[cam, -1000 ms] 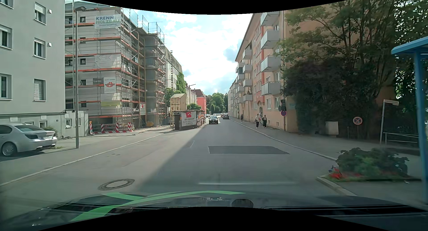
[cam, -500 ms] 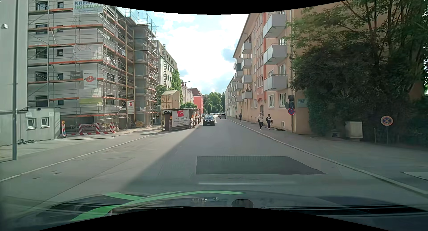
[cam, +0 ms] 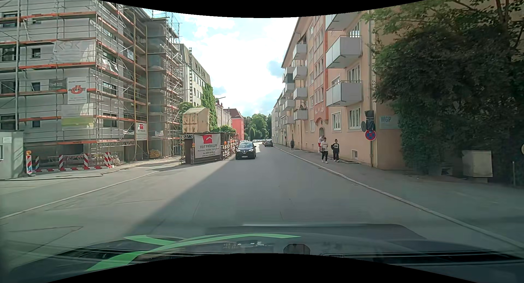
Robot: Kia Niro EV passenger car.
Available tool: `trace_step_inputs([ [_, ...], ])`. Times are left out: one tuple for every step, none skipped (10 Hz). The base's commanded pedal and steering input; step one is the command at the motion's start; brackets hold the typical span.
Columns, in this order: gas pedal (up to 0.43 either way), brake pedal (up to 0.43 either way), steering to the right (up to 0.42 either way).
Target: Follow the waypoints while adhering to traffic rules and regulations
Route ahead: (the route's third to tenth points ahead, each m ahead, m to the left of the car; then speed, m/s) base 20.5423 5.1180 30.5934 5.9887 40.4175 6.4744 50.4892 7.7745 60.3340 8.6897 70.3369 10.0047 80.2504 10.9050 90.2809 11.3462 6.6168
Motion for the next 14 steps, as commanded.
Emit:
trace_step_inputs([
  [0.047, 0.0, 0.02],
  [0.047, 0.0, 0.02],
  [0.047, 0.0, 0.02],
  [0.047, 0.0, 0.02],
  [0.047, 0.0, 0.02],
  [0.047, 0.0, 0.017],
  [0.047, 0.0, 0.014],
  [0.047, 0.0, 0.012],
  [0.047, 0.0, 0.011],
  [0.047, 0.0, 0.008],
  [0.047, 0.0, -0.002],
  [0.047, 0.0, -0.018],
  [0.047, 0.0, -0.029],
  [0.047, 0.0, -0.036],
])
